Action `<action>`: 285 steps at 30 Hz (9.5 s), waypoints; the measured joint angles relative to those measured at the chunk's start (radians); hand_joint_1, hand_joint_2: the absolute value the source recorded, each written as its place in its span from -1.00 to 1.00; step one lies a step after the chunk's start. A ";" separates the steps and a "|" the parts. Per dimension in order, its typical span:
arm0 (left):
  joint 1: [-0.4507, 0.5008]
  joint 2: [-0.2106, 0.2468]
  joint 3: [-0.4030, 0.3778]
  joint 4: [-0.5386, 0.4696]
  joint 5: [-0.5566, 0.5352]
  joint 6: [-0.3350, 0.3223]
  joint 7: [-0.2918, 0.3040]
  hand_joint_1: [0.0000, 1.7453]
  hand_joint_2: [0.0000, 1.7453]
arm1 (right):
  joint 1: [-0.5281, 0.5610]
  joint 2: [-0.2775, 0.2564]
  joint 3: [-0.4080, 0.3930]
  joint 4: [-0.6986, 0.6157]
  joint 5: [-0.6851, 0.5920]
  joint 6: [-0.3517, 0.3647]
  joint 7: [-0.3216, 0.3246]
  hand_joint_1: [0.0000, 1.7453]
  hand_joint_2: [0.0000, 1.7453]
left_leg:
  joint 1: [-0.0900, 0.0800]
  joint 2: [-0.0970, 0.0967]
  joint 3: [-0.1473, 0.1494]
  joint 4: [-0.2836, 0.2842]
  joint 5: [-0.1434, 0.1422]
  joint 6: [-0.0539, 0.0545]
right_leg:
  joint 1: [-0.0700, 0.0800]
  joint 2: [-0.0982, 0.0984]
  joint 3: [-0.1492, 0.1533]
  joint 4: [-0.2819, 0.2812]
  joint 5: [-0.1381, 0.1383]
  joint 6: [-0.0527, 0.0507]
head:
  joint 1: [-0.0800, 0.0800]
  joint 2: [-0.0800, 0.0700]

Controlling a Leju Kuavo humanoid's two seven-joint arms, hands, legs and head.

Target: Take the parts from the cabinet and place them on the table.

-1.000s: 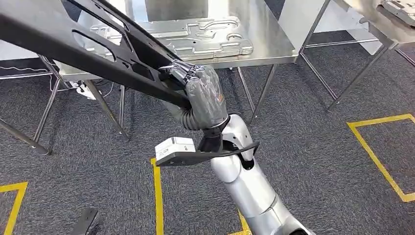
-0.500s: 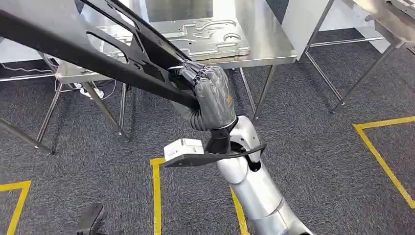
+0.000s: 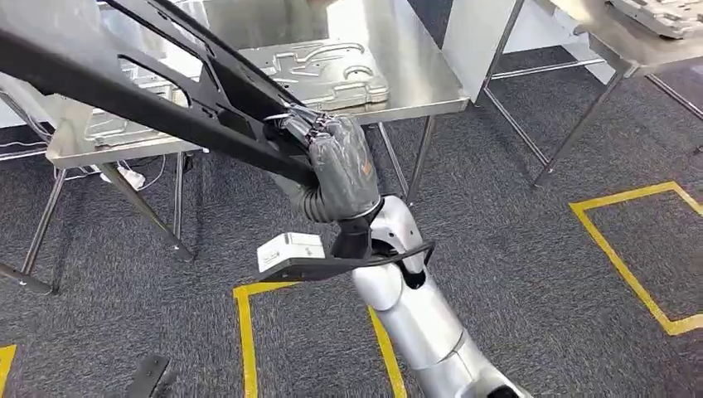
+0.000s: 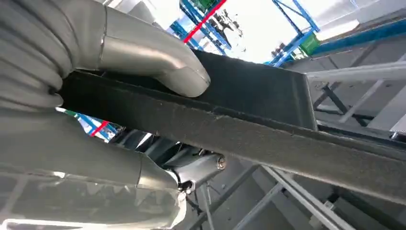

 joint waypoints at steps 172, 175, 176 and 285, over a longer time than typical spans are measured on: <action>0.007 -0.022 -0.071 0.007 -0.015 -0.006 -0.050 -1.00 1.00 | -0.172 -0.031 -0.072 0.167 0.091 0.038 0.118 1.00 1.00 | 0.008 0.004 0.015 0.019 -0.038 -0.002 | 0.002 -0.016 -0.046 -0.018 0.061 -0.012 | 0.047 0.000; -0.001 -0.018 -0.091 0.006 -0.024 -0.029 -0.087 -1.00 1.00 | -0.258 -0.057 -0.117 0.300 0.086 0.060 0.123 1.00 1.00 | 0.006 0.010 0.030 -0.017 -0.012 0.009 | 0.018 -0.013 -0.044 -0.013 0.055 -0.008 | 0.027 0.000; -0.005 -0.017 -0.099 0.006 -0.025 -0.036 -0.095 -1.00 1.00 | -0.283 -0.070 -0.133 0.348 0.098 0.058 0.126 1.00 1.00 | 0.007 0.010 0.032 -0.019 -0.016 0.007 | 0.018 -0.013 -0.044 -0.013 0.055 -0.008 | 0.025 0.000; -0.032 -0.014 -0.293 0.001 0.133 -0.048 -0.013 -1.00 -1.00 | -0.287 0.036 0.008 0.615 0.337 -0.084 0.133 -1.00 -1.00 | -0.004 0.011 0.035 -0.021 -0.016 0.008 | 0.008 -0.013 -0.041 -0.014 0.054 -0.009 | 0.016 0.000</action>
